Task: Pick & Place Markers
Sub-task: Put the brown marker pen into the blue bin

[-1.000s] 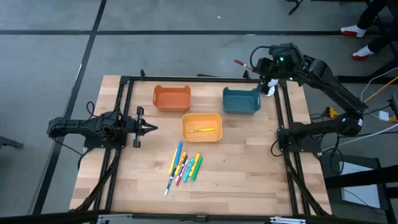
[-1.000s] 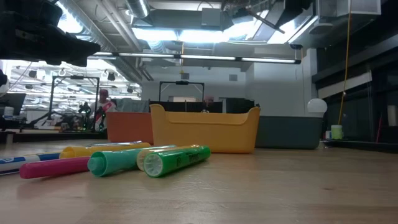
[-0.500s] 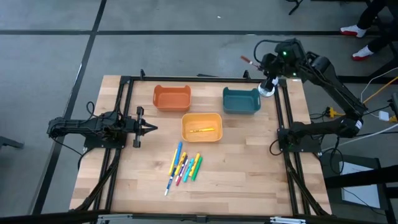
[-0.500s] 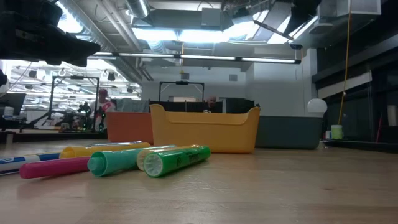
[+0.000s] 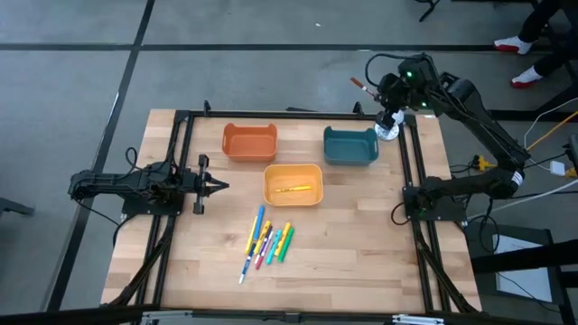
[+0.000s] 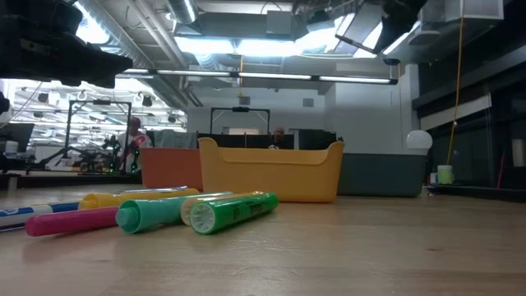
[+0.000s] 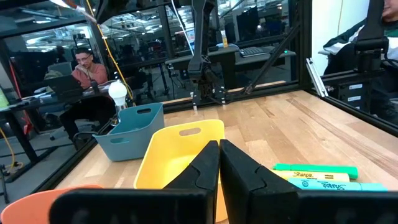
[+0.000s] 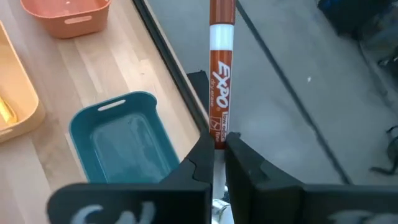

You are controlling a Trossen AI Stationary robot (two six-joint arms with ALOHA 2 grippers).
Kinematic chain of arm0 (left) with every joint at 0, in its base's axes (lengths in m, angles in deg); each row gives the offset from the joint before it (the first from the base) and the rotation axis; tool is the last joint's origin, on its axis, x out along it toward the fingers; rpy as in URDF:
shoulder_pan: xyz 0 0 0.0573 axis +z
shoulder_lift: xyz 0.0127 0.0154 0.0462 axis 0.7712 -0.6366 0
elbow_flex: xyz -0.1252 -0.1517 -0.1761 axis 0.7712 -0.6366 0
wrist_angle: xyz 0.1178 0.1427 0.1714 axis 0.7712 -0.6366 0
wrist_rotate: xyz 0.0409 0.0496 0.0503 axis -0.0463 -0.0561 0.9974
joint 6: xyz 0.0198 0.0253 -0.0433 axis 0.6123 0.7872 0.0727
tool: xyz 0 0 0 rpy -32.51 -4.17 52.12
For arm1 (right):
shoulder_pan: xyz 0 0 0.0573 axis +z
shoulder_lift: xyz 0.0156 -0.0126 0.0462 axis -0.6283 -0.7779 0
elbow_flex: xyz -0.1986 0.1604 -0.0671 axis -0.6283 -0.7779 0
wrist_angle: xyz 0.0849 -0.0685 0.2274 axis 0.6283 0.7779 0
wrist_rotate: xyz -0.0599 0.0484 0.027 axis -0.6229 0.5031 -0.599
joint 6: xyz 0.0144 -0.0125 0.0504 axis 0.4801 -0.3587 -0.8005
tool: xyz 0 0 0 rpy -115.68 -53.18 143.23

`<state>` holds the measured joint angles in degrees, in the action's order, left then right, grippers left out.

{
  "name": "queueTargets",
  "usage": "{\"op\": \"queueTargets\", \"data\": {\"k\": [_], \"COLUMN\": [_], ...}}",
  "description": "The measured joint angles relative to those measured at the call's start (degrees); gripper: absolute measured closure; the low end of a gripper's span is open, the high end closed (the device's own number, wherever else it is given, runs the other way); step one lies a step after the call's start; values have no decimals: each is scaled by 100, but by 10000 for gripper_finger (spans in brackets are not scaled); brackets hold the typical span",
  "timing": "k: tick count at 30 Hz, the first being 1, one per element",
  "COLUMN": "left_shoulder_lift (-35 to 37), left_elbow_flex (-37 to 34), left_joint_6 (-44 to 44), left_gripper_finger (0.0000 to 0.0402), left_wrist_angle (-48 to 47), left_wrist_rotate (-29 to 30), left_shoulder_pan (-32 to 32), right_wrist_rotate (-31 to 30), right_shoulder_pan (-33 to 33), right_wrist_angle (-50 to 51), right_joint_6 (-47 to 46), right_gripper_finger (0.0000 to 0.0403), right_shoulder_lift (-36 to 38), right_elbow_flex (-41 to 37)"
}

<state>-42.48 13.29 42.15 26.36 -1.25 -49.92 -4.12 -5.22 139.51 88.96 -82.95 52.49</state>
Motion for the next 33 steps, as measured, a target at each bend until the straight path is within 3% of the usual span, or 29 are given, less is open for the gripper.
{"op": "queueTargets", "data": {"k": [10,33], "left_shoulder_lift": [1,1], "left_elbow_flex": [-1,0], "left_joint_6": [0,0], "left_gripper_finger": [393,389], "left_wrist_angle": [0,0], "left_wrist_rotate": [-1,0], "left_shoulder_pan": [0,0], "right_wrist_rotate": [108,109], "right_shoulder_pan": [-146,-90], "right_wrist_angle": [394,80], "right_joint_6": [-152,40], "right_gripper_finger": [383,384], "right_shoulder_lift": [-564,-604], "right_elbow_flex": [-73,-1672]}}
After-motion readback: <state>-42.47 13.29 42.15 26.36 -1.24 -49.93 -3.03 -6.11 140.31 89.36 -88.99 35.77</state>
